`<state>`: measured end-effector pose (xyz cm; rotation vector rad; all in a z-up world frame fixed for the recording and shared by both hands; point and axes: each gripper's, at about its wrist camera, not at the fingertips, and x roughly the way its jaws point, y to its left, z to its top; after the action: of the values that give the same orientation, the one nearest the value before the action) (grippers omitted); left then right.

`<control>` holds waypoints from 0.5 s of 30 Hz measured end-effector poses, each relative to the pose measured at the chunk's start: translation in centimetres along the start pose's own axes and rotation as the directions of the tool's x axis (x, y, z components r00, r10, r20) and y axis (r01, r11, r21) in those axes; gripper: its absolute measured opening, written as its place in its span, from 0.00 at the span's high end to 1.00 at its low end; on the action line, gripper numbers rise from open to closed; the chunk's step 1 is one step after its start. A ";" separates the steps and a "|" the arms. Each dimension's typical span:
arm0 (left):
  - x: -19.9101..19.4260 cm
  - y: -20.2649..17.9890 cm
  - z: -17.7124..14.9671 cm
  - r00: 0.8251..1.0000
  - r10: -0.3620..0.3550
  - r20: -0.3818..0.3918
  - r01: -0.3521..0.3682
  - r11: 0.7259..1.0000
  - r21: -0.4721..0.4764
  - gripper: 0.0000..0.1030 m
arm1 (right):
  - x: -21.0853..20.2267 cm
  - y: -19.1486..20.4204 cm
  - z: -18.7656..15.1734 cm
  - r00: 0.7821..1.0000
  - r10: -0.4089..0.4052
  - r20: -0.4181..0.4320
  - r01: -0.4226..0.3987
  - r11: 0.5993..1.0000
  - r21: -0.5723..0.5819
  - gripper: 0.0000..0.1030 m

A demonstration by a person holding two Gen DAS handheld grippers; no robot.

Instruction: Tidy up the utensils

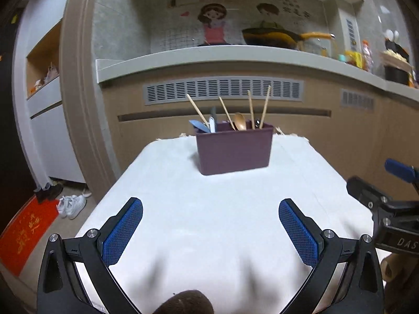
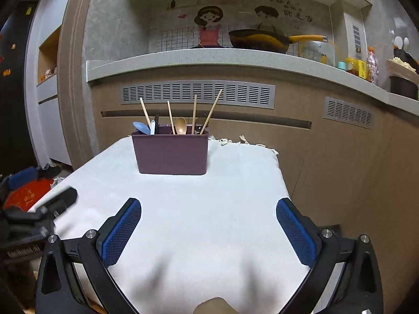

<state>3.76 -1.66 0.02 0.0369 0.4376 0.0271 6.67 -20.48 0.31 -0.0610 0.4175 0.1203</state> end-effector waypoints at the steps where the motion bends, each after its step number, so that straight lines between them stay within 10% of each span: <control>1: -0.2 -0.1 0.0 1.000 -0.001 0.002 0.001 1.000 0.003 0.00 | -0.2 0.1 0.0 1.000 0.000 0.007 0.000 1.000 -0.003 0.00; 15: -0.7 0.9 0.7 1.000 -0.002 0.020 0.003 0.999 -0.050 0.00 | -0.7 0.0 0.0 1.000 0.002 0.018 -0.002 1.000 -0.011 0.00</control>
<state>3.45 -0.80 0.98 -0.0126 0.4172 0.0356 6.08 -20.53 0.59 -0.0702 0.3988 0.1248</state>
